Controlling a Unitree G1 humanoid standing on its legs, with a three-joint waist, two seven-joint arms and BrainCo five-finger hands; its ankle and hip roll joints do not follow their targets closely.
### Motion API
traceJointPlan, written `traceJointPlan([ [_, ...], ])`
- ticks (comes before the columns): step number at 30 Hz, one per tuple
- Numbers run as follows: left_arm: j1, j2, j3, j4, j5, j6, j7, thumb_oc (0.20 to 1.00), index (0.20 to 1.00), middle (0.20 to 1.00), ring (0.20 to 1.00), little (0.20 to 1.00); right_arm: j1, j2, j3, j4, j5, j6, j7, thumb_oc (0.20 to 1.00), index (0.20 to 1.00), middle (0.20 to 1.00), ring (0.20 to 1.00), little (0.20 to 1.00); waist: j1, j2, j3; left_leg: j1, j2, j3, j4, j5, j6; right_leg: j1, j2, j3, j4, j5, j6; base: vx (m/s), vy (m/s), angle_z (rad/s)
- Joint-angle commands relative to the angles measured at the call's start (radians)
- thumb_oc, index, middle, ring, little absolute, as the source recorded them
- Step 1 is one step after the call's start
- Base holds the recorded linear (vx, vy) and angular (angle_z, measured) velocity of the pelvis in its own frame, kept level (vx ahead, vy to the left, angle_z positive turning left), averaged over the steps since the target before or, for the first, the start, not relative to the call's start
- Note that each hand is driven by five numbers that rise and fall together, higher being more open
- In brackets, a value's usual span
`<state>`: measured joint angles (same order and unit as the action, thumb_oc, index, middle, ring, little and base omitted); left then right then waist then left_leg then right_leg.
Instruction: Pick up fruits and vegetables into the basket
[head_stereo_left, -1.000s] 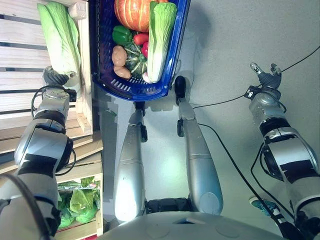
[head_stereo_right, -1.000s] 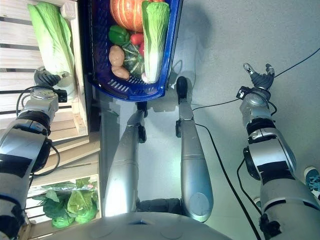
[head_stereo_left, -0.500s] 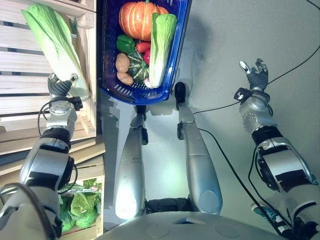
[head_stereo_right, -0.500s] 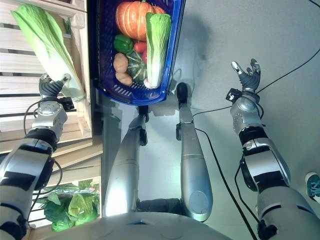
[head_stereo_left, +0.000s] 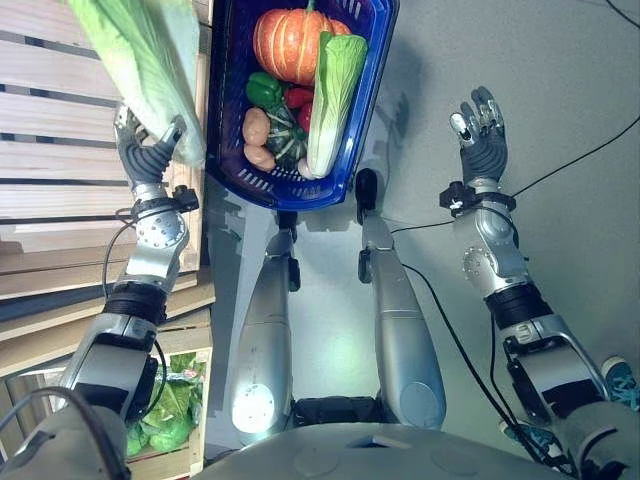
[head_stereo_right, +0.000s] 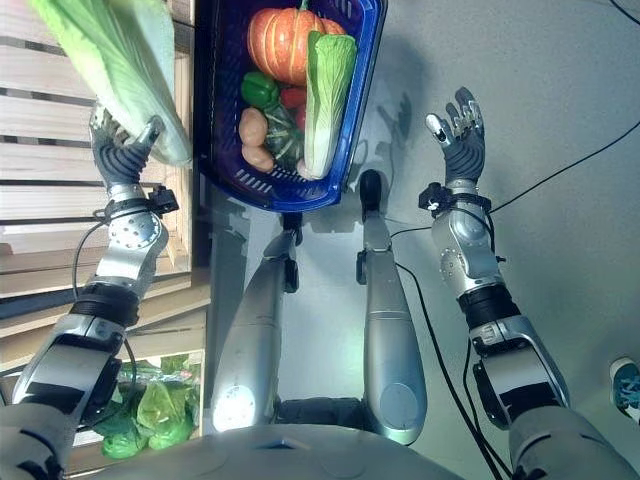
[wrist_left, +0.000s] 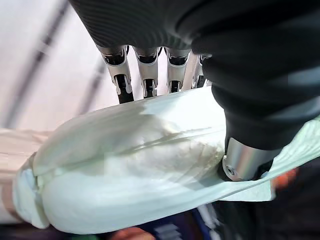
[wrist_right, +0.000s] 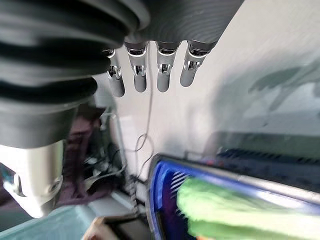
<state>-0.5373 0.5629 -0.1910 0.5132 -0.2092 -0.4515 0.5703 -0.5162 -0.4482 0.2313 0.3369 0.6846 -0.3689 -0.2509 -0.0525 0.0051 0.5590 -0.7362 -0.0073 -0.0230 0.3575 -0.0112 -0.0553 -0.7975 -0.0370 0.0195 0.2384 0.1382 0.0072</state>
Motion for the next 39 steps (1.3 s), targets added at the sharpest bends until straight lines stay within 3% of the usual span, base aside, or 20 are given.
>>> traceJointPlan([
  [1,0.007,0.017,0.018,-0.095,0.078,-0.103,-0.017,0.2,0.2,0.2,0.2,0.2,0.061,-0.009,-0.041,-0.129,-0.03,-0.077,0.025,1.0,1.0,1.0,1.0,1.0,-0.01,0.036,-0.039,0.029,-0.044,0.024,-0.119,0.053,0.011,0.068,0.054,-0.058,0.089,-0.173,0.033,0.0,0.0,0.0],
  [11,0.014,0.061,-0.013,-0.26,0.174,-0.089,-0.095,0.2,0.2,0.2,0.2,0.2,0.089,0.01,-0.022,-0.319,-0.045,-0.04,0.162,1.0,1.0,1.0,1.0,1.0,-0.018,0.037,-0.039,0.035,-0.043,0.034,-0.132,0.06,0.013,0.075,0.05,-0.053,0.075,-0.161,0.04,0.0,0.003,-0.04],
  [18,-0.014,0.107,-0.061,-0.316,0.195,-0.052,-0.216,0.2,0.2,0.2,0.2,0.2,0.059,-0.024,0.029,-0.376,0.036,0.086,0.301,1.0,1.0,1.0,1.0,1.0,-0.014,0.037,-0.039,0.038,-0.04,0.037,-0.138,0.067,0.012,0.081,0.046,-0.058,0.07,-0.155,0.043,0.0,0.0,0.0],
  [31,-0.086,0.156,-0.217,-0.369,0.162,-0.04,-0.373,0.2,0.2,0.2,0.2,0.2,-0.006,-0.054,0.133,-0.366,0.211,0.213,0.38,1.0,1.0,1.0,1.0,1.0,-0.003,0.035,-0.039,0.035,-0.036,0.043,-0.147,0.077,0.015,0.079,0.043,-0.068,0.06,-0.14,0.049,0.0,0.0,0.0],
  [39,-0.131,0.161,-0.321,-0.39,0.143,-0.029,-0.433,0.2,0.2,0.2,0.2,0.2,-0.042,-0.057,0.2,-0.375,0.267,0.237,0.391,1.0,1.0,1.0,1.0,1.0,0.003,0.031,-0.039,0.028,-0.035,0.043,-0.15,0.082,0.015,0.072,0.041,-0.072,0.055,-0.128,0.055,0.0,0.0,0.0],
])
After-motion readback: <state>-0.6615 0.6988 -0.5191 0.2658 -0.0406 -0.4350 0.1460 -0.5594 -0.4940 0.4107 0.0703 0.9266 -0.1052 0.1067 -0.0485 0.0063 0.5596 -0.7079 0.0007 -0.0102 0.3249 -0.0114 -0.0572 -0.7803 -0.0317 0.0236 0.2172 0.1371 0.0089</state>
